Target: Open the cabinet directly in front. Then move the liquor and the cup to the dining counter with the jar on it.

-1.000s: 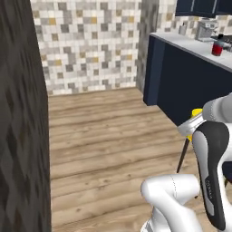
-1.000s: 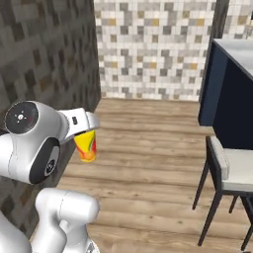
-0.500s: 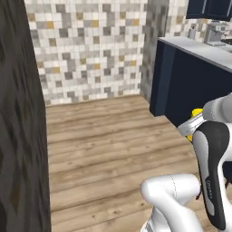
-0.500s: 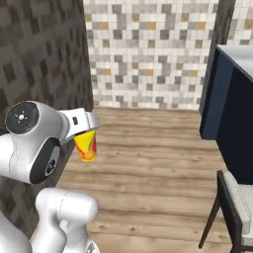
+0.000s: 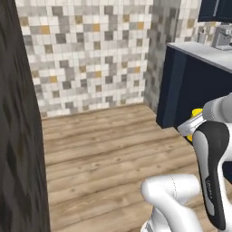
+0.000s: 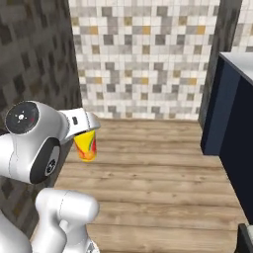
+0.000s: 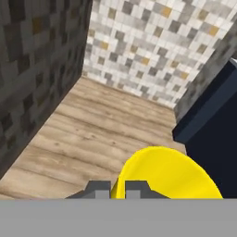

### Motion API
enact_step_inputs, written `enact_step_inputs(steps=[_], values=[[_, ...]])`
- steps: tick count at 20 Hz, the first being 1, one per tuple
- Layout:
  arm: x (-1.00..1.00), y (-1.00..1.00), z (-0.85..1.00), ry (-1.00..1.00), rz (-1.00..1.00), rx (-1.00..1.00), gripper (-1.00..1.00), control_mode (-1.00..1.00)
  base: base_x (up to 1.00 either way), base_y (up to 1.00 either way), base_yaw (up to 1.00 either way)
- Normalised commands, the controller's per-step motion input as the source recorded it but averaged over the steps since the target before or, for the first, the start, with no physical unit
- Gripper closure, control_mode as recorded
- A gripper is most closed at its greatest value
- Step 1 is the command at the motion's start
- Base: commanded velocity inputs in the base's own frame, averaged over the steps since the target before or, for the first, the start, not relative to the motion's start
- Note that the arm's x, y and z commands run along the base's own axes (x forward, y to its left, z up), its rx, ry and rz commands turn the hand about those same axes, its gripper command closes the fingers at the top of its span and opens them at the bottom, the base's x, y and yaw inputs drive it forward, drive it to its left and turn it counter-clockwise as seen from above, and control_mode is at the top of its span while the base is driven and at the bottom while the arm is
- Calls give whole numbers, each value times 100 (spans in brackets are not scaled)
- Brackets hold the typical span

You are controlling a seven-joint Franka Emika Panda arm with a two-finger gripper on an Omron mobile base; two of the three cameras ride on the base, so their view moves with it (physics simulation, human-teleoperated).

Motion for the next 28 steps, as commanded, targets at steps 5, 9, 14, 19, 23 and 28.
enact_step_inputs(steps=[5, 9, 14, 19, 23, 28], values=[[0, 0, 0, 0, 0, 0, 100, 100, 100, 38, -14], [0, 0, 0, 0, 0, 0, 100, 100, 100, 33, -21], [0, 0, 0, 0, 0, 0, 100, 100, 87, 7, -69], [0, 0, 0, 0, 0, 0, 100, 100, 49, 0, -87], [0, 0, 0, 0, 0, 0, 100, 100, 54, 0, -86], [0, 0, 0, 0, 0, 0, 100, 100, 53, 0, -86]])
